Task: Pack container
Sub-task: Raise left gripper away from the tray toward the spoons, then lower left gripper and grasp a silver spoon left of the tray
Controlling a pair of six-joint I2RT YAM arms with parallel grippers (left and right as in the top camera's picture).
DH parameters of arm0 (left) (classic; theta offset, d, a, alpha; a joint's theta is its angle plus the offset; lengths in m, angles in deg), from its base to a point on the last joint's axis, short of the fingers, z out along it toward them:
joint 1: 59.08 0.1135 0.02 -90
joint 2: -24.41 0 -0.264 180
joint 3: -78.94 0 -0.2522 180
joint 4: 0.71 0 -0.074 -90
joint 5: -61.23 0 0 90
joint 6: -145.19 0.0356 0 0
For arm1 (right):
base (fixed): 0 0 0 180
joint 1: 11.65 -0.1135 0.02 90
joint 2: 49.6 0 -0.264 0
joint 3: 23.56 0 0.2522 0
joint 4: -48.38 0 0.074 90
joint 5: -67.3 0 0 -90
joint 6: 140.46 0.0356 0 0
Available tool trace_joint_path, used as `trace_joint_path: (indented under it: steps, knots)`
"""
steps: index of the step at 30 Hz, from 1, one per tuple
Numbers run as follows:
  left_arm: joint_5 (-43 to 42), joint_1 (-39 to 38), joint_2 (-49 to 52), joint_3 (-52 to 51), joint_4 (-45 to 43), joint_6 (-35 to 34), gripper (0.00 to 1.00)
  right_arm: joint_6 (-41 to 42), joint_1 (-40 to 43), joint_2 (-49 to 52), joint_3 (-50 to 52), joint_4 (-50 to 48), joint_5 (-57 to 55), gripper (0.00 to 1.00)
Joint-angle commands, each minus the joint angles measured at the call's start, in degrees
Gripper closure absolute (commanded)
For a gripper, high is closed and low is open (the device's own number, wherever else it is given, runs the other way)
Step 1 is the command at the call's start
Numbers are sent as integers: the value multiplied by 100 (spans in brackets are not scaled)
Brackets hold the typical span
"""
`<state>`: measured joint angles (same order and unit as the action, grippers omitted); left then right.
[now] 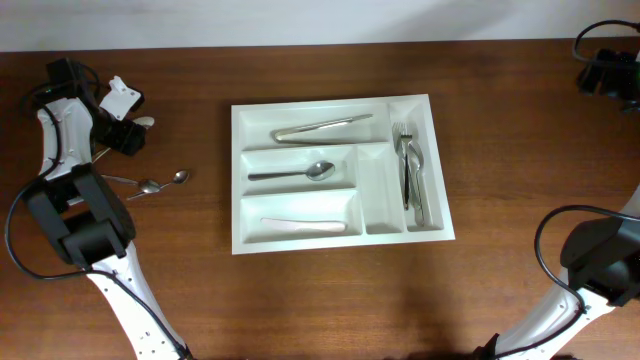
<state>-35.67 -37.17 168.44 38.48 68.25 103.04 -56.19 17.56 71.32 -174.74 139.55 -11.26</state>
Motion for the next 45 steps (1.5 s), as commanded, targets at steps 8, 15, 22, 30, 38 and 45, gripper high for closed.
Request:
trace_joint_path:
  steps: [8,15,22,30,38,45]
  knots:
    - [-627,201,63,2,212,-63,0,48,7,-42,28,-4,-31,1]
    - [-772,404,61,0,76,-236,0,48,7,-42,28,-4,-31,1]
    - [-531,398,63,0,129,-76,0,48,7,-42,28,-4,-31,1]
    - [-710,398,74,0,140,675,21,48,7,-42,28,-4,-31,1]
    - [-1080,398,173,-2,31,1060,33,48,7,-42,28,-4,-31,1]
    - [-1228,363,503,-7,52,1058,37,48,7,-42,28,-4,-31,1]
